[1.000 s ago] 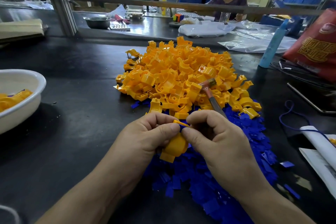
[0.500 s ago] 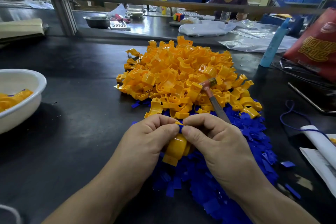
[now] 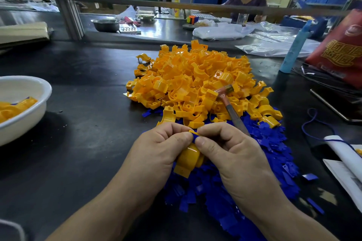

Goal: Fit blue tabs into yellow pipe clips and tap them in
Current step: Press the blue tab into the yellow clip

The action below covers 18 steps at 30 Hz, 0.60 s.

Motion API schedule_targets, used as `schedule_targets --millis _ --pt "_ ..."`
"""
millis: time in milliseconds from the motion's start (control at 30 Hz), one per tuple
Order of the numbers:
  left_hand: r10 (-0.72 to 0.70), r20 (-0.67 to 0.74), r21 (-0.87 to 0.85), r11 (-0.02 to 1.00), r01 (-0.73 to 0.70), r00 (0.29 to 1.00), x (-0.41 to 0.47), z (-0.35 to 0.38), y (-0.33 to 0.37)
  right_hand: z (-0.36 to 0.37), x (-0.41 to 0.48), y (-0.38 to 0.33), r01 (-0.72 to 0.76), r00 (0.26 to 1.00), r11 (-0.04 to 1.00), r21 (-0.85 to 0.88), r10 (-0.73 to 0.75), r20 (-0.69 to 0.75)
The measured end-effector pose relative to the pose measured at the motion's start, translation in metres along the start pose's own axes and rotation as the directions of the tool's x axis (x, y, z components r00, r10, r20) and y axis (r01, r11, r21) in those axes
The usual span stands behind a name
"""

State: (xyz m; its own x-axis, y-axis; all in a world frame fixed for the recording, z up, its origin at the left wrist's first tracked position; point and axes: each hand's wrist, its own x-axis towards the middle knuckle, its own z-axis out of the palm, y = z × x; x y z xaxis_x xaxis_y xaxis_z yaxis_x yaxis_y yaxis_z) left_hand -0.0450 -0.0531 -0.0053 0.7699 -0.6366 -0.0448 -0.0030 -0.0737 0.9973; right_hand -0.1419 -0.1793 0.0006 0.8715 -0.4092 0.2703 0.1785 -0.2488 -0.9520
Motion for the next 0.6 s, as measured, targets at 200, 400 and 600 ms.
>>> schedule_targets --millis 200,400,600 --pt "-0.048 -0.033 0.114 0.992 0.051 0.998 0.001 -0.037 0.017 -0.016 0.005 -0.006 0.118 0.974 0.84 -0.53 -0.201 -0.103" --pt "-0.098 -0.335 0.535 0.799 0.275 0.937 0.016 -0.076 0.007 -0.07 0.019 -0.004 -0.231 0.971 0.226 -0.946 -0.006 -0.239" --pt "-0.079 -0.312 0.786 0.538 0.304 0.947 0.021 -0.083 0.002 -0.074 0.018 0.002 -0.247 0.954 0.136 -0.96 0.206 -0.216"
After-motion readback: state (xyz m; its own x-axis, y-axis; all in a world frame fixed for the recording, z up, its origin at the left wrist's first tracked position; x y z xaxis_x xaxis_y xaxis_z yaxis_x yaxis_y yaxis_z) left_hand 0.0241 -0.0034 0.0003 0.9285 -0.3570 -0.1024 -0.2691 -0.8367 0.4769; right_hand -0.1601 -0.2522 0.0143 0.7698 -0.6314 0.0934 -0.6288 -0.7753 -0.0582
